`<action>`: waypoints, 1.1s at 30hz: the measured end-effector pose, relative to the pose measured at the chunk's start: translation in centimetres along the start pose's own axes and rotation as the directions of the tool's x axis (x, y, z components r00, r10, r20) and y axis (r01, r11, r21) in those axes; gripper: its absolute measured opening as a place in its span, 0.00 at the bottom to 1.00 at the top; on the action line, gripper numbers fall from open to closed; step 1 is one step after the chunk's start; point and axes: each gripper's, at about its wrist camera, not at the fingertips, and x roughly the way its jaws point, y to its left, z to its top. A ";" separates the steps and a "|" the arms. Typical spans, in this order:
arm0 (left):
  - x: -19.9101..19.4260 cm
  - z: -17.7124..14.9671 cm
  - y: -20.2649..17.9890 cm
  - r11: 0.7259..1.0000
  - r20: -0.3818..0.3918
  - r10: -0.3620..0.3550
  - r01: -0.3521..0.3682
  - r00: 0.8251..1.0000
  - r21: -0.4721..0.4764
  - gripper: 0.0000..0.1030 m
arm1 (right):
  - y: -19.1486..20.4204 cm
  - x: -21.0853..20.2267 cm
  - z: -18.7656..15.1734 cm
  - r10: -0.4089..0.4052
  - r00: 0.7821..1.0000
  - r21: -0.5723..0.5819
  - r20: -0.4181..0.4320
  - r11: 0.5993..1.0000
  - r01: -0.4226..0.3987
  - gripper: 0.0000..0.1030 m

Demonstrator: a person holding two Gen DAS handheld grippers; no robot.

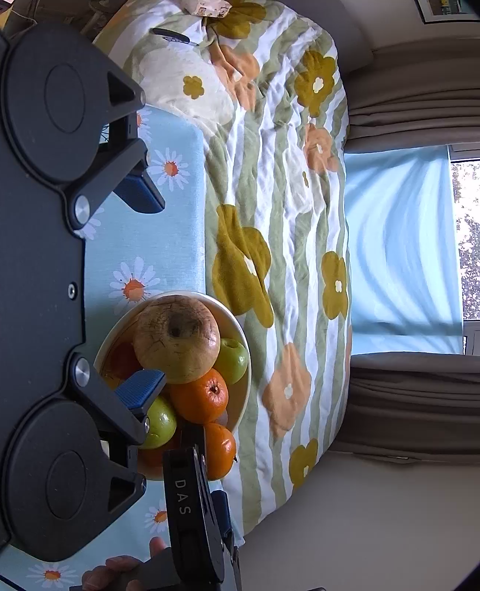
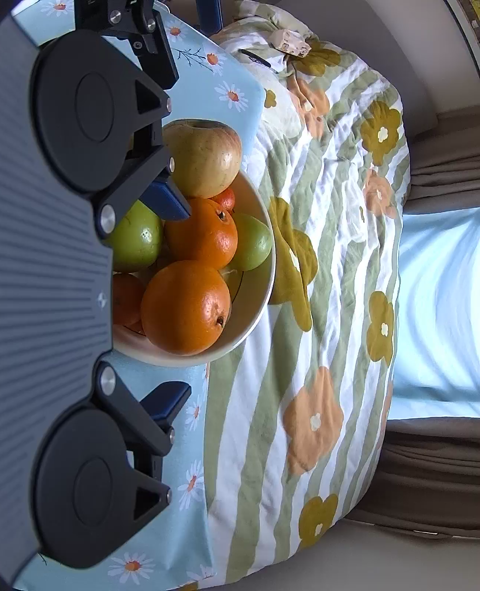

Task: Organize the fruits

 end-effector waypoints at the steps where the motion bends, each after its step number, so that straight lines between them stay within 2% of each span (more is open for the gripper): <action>1: 0.0 0.0 0.0 1.000 0.000 0.000 0.000 1.000 -0.001 0.92 | 0.0 0.0 0.0 0.002 1.000 -0.002 0.000 1.000 -0.002 1.00; 10: -0.8 -0.2 0.1 1.000 0.017 0.003 -0.003 1.000 -0.001 0.92 | 0.1 -1.0 0.0 0.000 1.000 0.002 0.026 1.000 0.000 1.00; 17: -2.5 0.0 -0.1 1.000 0.039 -0.012 0.012 0.999 0.005 0.91 | 0.5 -3.7 -0.2 -0.009 0.998 0.007 0.061 1.000 0.008 1.00; 25: -8.4 0.4 -0.5 1.000 0.117 -0.023 0.024 0.993 -0.011 0.92 | 0.9 -11.5 -0.4 -0.037 0.991 0.023 0.131 0.999 0.034 1.00; 33: -15.2 -1.0 -0.8 0.998 0.178 -0.031 0.040 0.984 -0.048 0.94 | 1.7 -20.4 -3.1 -0.090 0.979 0.036 0.183 0.996 0.085 1.00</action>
